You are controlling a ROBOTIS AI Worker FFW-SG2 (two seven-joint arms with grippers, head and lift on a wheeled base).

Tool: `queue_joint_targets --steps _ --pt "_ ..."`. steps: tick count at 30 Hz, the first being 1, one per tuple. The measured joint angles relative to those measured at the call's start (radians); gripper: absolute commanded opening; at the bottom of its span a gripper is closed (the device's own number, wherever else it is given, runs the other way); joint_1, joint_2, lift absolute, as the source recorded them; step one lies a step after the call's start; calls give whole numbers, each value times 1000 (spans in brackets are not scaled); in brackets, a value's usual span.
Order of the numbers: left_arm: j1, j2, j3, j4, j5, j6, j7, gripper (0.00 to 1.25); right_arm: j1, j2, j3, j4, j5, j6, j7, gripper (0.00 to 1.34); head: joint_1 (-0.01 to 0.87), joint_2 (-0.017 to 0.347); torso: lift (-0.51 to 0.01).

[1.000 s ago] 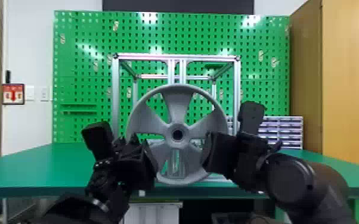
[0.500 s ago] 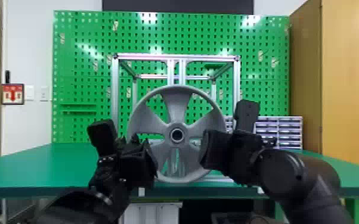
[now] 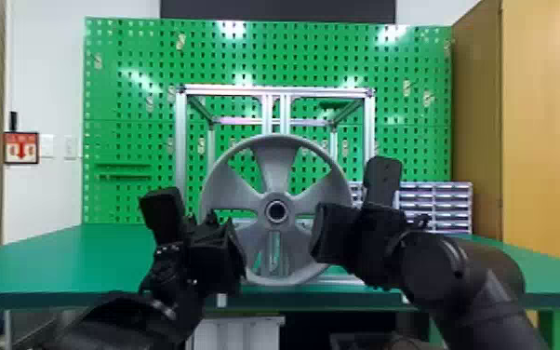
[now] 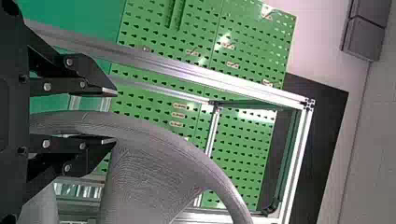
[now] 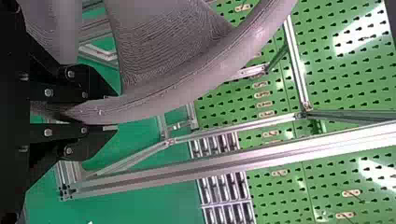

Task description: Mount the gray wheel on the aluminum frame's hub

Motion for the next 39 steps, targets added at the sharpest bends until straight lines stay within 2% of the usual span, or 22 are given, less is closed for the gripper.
queue_joint_targets --steps 8,9,11,13,17,22,27,31,32,35,39 --pt "2 0 -1 -1 1 0 0 402 4 0 0 0 1 -1 0 212 -5 6 -499" --pt "3 0 -1 -2 1 0 0 413 5 0 0 0 2 -1 0 250 -5 6 -499" --pt "5 0 -2 -6 2 0 0 463 6 0 0 -1 2 -2 0 454 -5 6 -499" --pt "7 0 -3 -11 3 0 0 537 9 0 -2 -2 2 -5 0 571 -5 6 -499" --pt "9 0 -5 -20 7 -1 0 595 13 -1 -3 -3 3 -15 -1 604 -5 6 -499" --pt "10 0 -8 -27 10 -2 28 744 15 -1 -3 -4 1 -19 0 765 -5 6 -499" --pt "10 0 -11 -30 16 -2 17 910 18 -1 -3 -5 1 -26 16 899 -5 6 -499" --pt "12 0 -12 -33 20 -2 14 1111 21 0 -5 -5 1 -30 24 1078 -5 6 -499" --pt "12 0 -12 -33 20 -2 13 1154 22 0 -5 -5 2 -31 27 1161 -5 6 -499" --pt "13 1 -12 -35 21 -2 10 1180 24 0 -6 -5 5 -36 39 1325 -5 6 -499" --pt "14 1 -13 -38 19 -2 7 1183 27 0 -6 -5 11 -42 50 1325 -5 6 -499"
